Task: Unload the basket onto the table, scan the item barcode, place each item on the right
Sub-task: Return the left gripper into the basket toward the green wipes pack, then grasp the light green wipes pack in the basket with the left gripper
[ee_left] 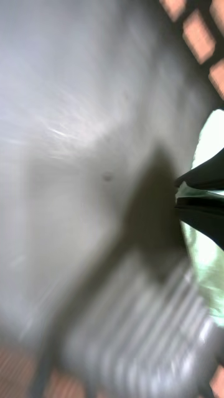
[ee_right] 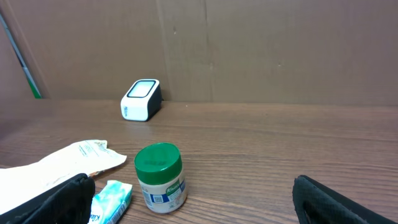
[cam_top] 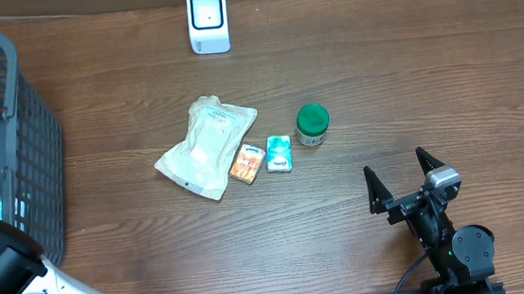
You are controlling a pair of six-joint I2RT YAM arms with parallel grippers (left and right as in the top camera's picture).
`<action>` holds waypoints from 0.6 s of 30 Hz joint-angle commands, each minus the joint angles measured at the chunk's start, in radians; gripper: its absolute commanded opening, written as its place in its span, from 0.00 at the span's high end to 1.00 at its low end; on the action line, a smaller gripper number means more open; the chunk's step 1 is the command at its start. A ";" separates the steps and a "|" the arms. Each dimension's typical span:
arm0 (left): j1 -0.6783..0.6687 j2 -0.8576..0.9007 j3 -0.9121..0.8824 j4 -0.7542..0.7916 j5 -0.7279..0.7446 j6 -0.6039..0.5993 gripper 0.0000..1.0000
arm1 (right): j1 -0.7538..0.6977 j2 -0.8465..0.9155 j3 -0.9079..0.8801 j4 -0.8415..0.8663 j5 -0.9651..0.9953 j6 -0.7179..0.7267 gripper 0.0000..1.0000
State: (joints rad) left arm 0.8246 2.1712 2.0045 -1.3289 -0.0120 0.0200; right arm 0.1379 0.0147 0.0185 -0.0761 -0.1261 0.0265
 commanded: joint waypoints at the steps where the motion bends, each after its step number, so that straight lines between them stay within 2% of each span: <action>1: -0.004 -0.008 0.129 -0.036 0.006 -0.054 0.96 | -0.004 -0.012 -0.010 0.004 0.001 -0.002 0.00; 6: -0.021 -0.008 0.214 -0.072 0.006 -0.055 0.96 | -0.004 -0.011 -0.010 0.004 0.001 -0.002 0.00; 18: -0.049 -0.008 0.217 -0.067 -0.022 -0.054 0.96 | -0.004 -0.012 -0.010 0.004 0.001 -0.002 0.00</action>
State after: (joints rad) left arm 0.7734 2.1708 2.1975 -1.3991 -0.0135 -0.0208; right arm 0.1379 0.0147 0.0185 -0.0757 -0.1265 0.0261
